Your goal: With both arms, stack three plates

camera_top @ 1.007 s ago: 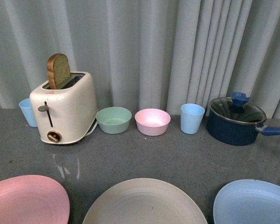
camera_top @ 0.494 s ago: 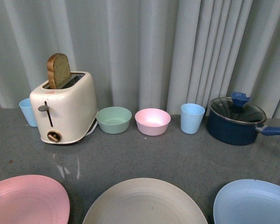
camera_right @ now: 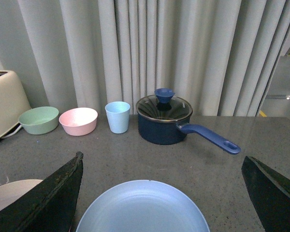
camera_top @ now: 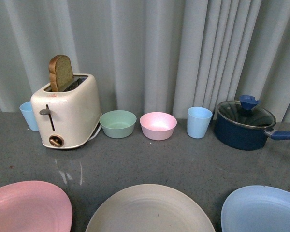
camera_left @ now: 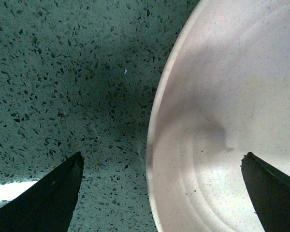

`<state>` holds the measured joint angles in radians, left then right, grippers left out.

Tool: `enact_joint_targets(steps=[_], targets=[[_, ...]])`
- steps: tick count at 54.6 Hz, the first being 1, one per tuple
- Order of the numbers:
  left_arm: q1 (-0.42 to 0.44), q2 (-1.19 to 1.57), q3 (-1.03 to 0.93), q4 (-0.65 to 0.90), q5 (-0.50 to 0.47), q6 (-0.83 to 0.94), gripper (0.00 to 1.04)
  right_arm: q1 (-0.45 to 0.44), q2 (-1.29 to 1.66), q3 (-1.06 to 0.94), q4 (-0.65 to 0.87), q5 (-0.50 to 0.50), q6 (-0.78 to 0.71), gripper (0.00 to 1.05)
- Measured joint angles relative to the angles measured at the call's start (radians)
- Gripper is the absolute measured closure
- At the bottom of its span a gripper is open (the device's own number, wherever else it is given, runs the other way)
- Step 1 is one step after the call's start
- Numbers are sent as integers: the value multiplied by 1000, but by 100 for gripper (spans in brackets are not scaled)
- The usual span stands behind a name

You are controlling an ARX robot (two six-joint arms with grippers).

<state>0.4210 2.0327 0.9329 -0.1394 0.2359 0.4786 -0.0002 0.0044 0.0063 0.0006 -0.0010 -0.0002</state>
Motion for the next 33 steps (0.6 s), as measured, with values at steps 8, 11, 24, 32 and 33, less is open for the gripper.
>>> enact_joint_targets(steps=[8,11,24,32,33], targets=[[1,2,0,-3,-6,1,24,0,0,0,0,0,0,7],[2,2,1,-10,-11,3,31,0,0,0,0,0,0,7],[7,9,19,-57,-34,-10,72,0,0,0,0,0,0,7],[18,9,29,-77,13,-32,95,0,0,0,0,0,0,7],[20,9,31,-79,21,-37,97,0,0,0,0,0,0,7]])
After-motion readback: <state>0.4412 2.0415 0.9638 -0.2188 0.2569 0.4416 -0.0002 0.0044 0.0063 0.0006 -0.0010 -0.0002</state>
